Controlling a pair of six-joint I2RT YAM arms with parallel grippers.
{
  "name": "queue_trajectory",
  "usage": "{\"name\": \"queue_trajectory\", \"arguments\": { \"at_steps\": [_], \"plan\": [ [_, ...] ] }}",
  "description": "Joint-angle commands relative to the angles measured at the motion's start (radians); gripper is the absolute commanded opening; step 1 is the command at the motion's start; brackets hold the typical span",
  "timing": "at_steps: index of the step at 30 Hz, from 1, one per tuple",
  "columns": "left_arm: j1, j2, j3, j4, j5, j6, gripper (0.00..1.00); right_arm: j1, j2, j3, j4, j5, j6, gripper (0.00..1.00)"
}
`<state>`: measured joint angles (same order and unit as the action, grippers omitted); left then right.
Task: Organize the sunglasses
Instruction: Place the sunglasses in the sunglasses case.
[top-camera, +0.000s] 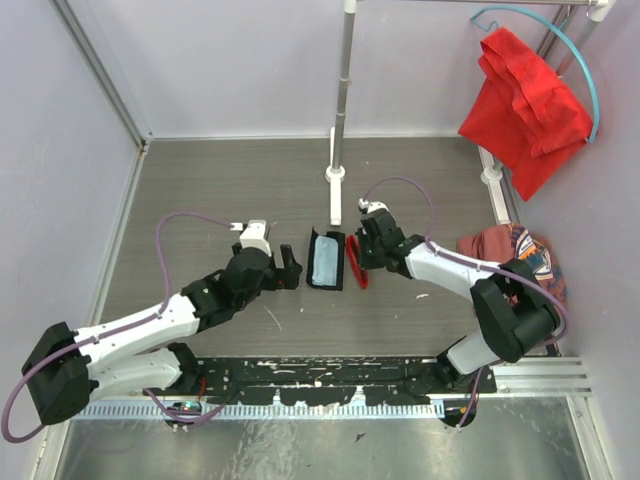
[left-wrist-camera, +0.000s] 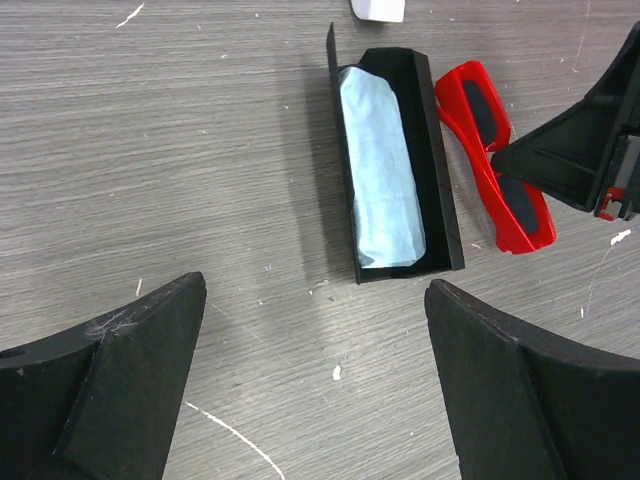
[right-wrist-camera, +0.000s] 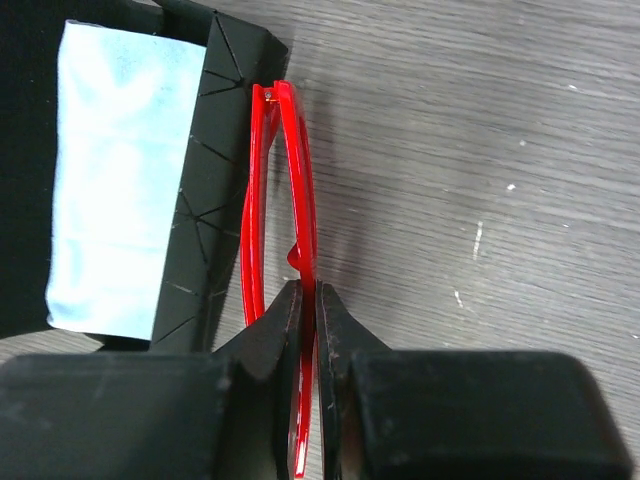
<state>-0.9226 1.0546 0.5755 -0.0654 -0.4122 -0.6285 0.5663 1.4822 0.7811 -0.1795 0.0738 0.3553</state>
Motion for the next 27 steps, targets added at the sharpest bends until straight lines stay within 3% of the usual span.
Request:
{"name": "queue_trajectory", "arguments": {
  "at_steps": [1,16,27],
  "plan": [
    [0.003,-0.042,-0.017,0.009,-0.038,-0.010,0.98,0.030,0.011,0.068,0.052,0.033,0.020,0.01],
    [0.006,-0.042,-0.023,0.003,-0.051,-0.013,0.98,0.062,-0.029,0.137,-0.036,0.130,0.017,0.01],
    [0.024,-0.036,-0.041,0.029,-0.033,-0.032,0.98,0.168,-0.052,0.251,-0.150,0.288,0.106,0.01]
  ]
}}
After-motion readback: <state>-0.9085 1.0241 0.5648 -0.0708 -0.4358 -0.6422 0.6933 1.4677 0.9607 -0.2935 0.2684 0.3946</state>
